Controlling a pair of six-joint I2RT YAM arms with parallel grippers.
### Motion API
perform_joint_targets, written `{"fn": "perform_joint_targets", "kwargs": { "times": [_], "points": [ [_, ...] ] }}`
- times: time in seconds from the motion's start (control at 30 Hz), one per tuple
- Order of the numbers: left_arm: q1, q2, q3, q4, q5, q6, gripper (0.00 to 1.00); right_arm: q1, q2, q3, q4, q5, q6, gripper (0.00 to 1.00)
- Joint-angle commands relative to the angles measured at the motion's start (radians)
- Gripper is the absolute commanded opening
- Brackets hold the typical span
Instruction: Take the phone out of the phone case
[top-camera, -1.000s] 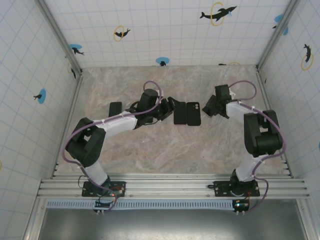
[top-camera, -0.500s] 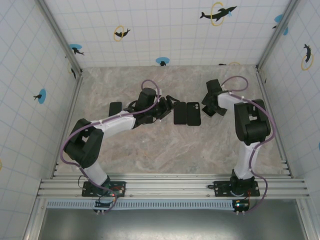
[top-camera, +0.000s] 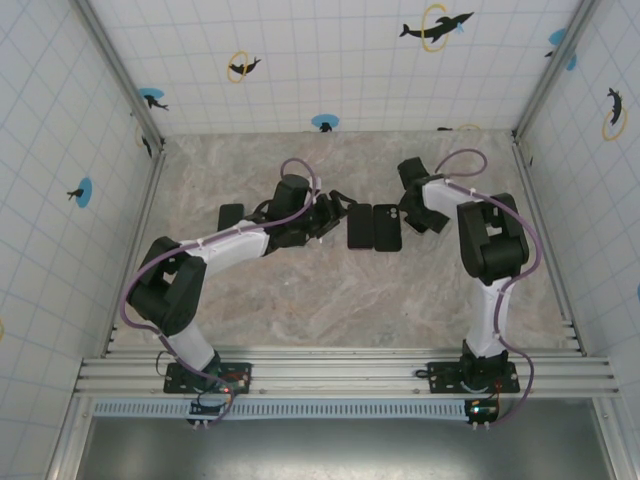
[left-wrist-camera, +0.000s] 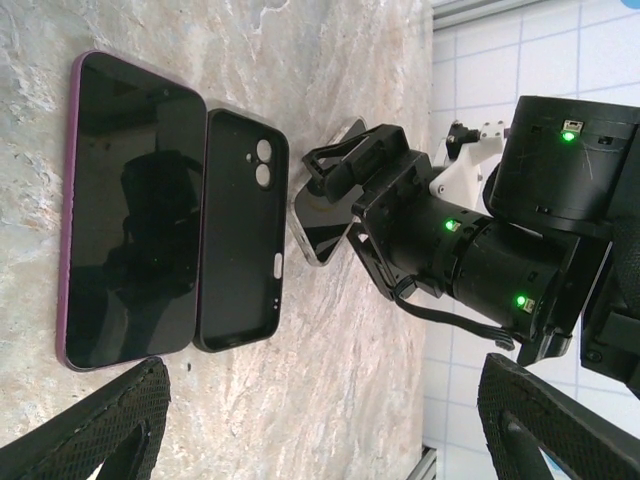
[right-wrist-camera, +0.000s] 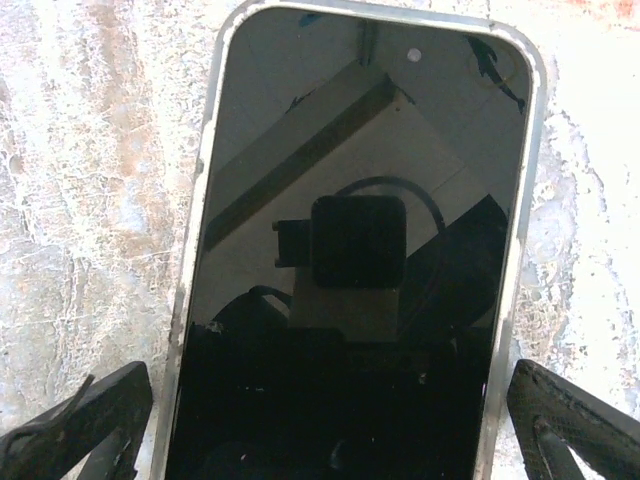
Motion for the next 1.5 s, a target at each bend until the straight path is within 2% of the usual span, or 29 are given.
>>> {"fn": "perform_joint_targets", "kwargs": {
  "times": [0.0,0.33,0.53,0.7,0.93,1.2,1.47],
  "points": [
    [0.012,-0.027,-0.019,-0.009,0.031,0.022,0.82,0.003,0.009,-0.063,-0.118,0.003,0.066,0.93],
    [0.029,-0.048,-0.052,0.009,0.043,0.021,0.82,-0.01,-0.023,-0.098,-0.093,-0.039,0.065,0.89],
    [0.035,-0.052,-0.052,0.013,0.048,0.021,0.82,-0.028,-0.052,-0.178,0.007,-0.094,0.032,0.76],
    [0.037,-0.061,-0.052,0.009,0.035,0.017,0.81,-0.047,-0.113,-0.238,0.073,-0.126,-0.018,0.6],
    [0.036,-0.036,-0.038,0.012,0.035,0.01,0.81,-0.09,-0.282,-0.375,0.235,-0.197,-0.141,0.57],
    [0.036,0.004,0.026,0.008,0.048,0.01,0.78,-0.146,-0.54,-0.62,0.504,-0.37,-0.336,0.53],
    [0.006,0.05,0.104,-0.01,0.051,0.006,0.76,-0.138,-0.784,-0.825,0.738,-0.528,-0.5,0.5]
  ]
}}
